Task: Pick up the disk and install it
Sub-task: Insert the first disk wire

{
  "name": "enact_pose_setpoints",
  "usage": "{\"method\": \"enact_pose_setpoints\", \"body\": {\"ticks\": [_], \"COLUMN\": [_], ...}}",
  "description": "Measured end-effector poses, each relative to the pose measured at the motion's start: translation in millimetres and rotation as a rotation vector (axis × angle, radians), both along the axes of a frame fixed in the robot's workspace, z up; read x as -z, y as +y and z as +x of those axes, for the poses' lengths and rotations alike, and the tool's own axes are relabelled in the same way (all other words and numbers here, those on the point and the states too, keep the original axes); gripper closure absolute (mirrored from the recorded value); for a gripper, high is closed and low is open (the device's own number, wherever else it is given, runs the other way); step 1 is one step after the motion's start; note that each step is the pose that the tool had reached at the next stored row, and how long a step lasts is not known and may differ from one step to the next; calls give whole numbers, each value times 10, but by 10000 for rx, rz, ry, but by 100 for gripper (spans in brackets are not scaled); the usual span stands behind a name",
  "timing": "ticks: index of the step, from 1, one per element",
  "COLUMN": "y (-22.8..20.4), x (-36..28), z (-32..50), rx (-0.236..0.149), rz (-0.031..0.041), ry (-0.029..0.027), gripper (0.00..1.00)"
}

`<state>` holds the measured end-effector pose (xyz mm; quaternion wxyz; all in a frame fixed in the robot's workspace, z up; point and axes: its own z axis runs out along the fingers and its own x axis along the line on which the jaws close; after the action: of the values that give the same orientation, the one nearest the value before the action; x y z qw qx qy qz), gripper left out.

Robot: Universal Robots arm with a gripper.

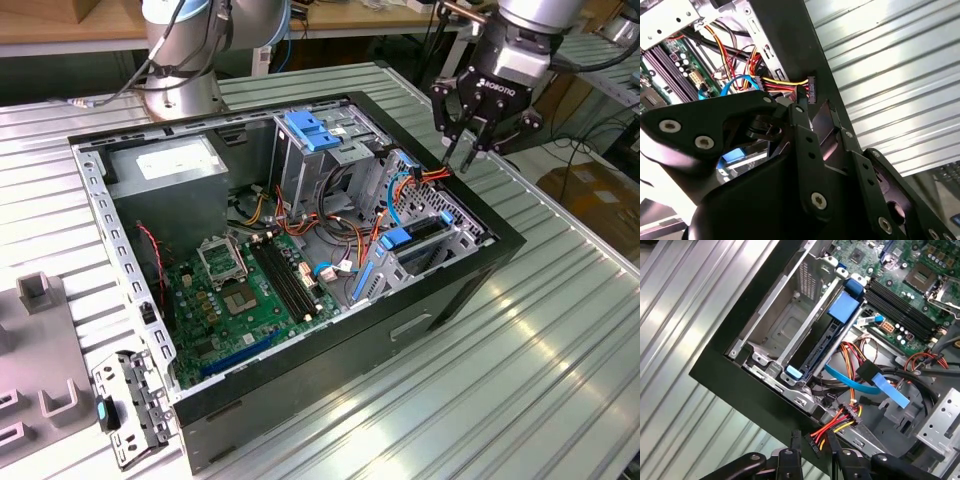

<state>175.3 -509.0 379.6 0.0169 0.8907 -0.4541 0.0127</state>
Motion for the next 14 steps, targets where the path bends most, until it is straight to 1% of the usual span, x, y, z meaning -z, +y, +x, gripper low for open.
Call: {"method": "enact_pose_setpoints", "body": {"ticks": [1,2,6,7,9,11,14], "y": [0,0,0,0,0,0,0], "x": [6,13,40,50,65,87,108], "z": [2,3,3,3,3,3,3], "rx": [-189,-463,-1236,-1547,-1983,-2610,-3204], "rz": [-1,-2,-2,-2,-2,-2,-1], "ry": [-1,-1,0,-1,0,0,0], "gripper": [67,67,67,67,67,67,67]}}
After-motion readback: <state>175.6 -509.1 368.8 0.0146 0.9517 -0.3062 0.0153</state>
